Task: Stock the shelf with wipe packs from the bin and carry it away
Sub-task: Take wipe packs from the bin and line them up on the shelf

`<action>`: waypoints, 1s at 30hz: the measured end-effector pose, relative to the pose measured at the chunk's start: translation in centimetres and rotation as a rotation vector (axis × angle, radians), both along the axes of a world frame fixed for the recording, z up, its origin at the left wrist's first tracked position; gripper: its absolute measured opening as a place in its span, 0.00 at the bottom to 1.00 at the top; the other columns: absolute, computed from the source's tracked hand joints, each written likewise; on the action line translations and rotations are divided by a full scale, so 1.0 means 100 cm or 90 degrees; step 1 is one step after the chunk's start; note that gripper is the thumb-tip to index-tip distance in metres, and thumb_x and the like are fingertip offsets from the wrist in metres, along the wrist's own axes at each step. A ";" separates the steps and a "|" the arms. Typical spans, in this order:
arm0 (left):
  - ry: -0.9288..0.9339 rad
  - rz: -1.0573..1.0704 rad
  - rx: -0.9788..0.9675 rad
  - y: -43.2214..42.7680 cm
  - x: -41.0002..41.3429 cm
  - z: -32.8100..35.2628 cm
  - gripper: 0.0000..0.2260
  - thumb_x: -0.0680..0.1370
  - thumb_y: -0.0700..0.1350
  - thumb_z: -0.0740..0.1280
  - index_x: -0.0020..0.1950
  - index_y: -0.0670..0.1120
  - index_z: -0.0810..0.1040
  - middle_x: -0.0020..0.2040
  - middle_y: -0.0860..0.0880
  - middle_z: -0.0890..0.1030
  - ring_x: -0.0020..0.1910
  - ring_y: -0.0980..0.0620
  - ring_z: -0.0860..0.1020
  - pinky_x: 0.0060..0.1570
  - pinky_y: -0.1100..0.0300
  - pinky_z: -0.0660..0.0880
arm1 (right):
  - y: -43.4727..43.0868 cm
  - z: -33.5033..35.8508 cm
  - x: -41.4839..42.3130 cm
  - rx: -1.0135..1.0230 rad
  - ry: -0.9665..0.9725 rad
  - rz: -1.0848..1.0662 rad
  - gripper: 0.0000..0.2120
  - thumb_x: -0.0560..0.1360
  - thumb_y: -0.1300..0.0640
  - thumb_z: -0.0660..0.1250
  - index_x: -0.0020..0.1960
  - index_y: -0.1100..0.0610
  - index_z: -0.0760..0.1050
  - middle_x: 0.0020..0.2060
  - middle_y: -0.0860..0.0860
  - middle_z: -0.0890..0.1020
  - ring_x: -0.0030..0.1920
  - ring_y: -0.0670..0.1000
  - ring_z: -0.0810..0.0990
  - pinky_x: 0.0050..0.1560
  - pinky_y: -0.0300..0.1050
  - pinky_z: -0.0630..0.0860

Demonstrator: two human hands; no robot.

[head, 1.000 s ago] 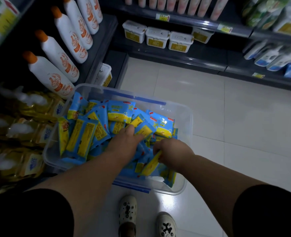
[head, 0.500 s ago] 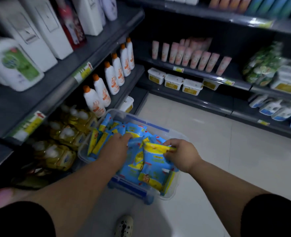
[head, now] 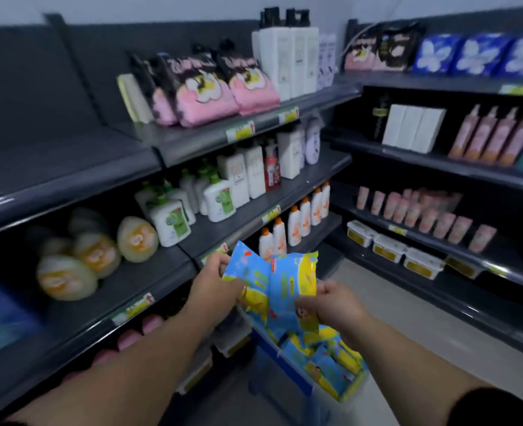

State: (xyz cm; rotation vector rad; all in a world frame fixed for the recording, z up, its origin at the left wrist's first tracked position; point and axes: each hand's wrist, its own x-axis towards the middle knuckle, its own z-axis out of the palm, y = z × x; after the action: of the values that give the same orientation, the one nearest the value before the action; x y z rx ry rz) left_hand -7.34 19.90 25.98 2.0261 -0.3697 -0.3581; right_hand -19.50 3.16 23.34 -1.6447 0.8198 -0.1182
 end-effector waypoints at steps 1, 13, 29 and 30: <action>-0.008 -0.002 0.002 0.015 -0.002 0.011 0.08 0.73 0.38 0.66 0.46 0.50 0.70 0.43 0.44 0.79 0.39 0.45 0.78 0.34 0.52 0.74 | 0.013 0.011 0.006 -0.074 0.008 0.048 0.11 0.66 0.58 0.78 0.42 0.55 0.77 0.36 0.52 0.84 0.37 0.49 0.82 0.37 0.44 0.80; -0.005 -0.016 -0.109 0.246 -0.020 0.109 0.30 0.61 0.33 0.66 0.59 0.53 0.71 0.49 0.47 0.77 0.33 0.60 0.76 0.31 0.65 0.73 | 0.199 0.124 0.050 -0.234 -0.139 0.366 0.49 0.66 0.64 0.78 0.75 0.42 0.52 0.40 0.53 0.83 0.35 0.50 0.82 0.36 0.46 0.79; -0.141 0.211 -0.178 0.551 -0.039 0.168 0.18 0.75 0.30 0.66 0.56 0.50 0.69 0.51 0.47 0.83 0.46 0.50 0.83 0.43 0.55 0.79 | 0.492 0.198 0.114 -0.212 -0.350 0.453 0.30 0.71 0.60 0.71 0.62 0.35 0.63 0.42 0.53 0.83 0.39 0.53 0.82 0.42 0.49 0.81; -0.146 0.211 -0.193 0.559 -0.037 0.172 0.18 0.76 0.29 0.65 0.57 0.49 0.69 0.51 0.49 0.83 0.48 0.51 0.83 0.43 0.58 0.80 | 0.500 0.203 0.118 -0.183 -0.367 0.449 0.27 0.71 0.60 0.70 0.59 0.33 0.65 0.43 0.54 0.83 0.41 0.56 0.83 0.43 0.55 0.82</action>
State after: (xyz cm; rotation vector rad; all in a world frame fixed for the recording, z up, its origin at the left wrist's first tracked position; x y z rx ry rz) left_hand -10.99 75.75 43.15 1.7914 -0.2062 0.1312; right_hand -7.70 53.20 43.65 -1.9399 -0.2391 -0.2031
